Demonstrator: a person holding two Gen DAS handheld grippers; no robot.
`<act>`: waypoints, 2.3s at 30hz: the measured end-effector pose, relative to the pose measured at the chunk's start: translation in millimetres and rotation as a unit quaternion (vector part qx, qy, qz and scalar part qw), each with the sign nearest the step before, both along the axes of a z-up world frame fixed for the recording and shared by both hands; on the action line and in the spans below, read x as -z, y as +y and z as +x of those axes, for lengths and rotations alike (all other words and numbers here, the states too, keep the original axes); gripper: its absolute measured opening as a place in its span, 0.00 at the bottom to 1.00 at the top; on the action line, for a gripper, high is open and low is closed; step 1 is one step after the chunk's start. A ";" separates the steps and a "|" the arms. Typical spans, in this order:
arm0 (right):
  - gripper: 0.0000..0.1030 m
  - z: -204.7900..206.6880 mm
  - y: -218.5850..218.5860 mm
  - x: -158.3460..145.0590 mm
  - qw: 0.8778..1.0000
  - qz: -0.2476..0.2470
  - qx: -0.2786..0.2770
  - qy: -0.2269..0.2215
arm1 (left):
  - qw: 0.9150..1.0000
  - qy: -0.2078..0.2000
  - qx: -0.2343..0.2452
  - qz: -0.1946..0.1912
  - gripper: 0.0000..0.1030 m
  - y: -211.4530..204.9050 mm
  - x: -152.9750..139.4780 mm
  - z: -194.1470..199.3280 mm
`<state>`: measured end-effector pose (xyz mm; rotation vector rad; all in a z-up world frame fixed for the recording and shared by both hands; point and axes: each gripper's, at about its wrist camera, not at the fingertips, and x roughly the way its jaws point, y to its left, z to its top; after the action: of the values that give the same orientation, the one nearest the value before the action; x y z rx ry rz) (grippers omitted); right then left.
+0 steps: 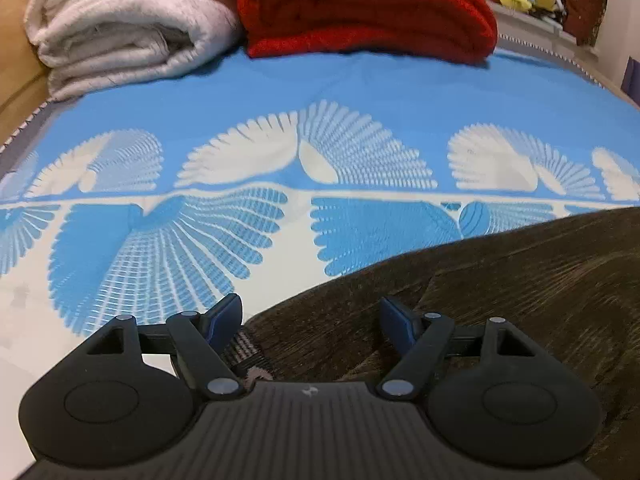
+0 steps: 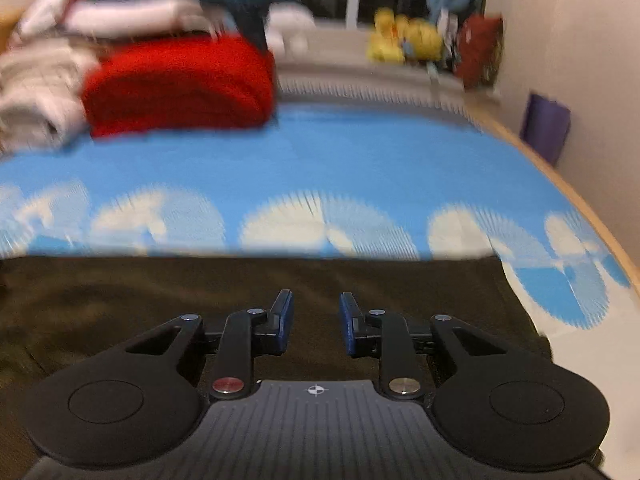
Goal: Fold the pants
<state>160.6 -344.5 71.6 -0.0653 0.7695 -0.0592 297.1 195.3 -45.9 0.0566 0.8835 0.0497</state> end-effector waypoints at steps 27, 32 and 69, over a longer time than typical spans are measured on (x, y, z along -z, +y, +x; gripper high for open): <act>0.26 -67.0 -22.5 13.8 0.992 0.004 0.047 0.119 | 0.988 -0.053 0.129 0.065 0.02 -64.4 -97.6 -133.3; 0.26 -56.5 -25.7 12.9 0.991 0.006 0.068 0.111 | 0.981 -0.010 0.179 0.075 0.02 -80.7 -108.3 -214.4; 0.33 9.3 -47.5 30.3 0.939 0.289 0.181 0.040 | 0.937 0.222 -0.179 -0.201 0.35 33.2 -9.2 -163.1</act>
<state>169.9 -392.0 41.3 0.6398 0.8478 -0.1786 134.1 228.5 -36.7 -0.4966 1.3327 0.2014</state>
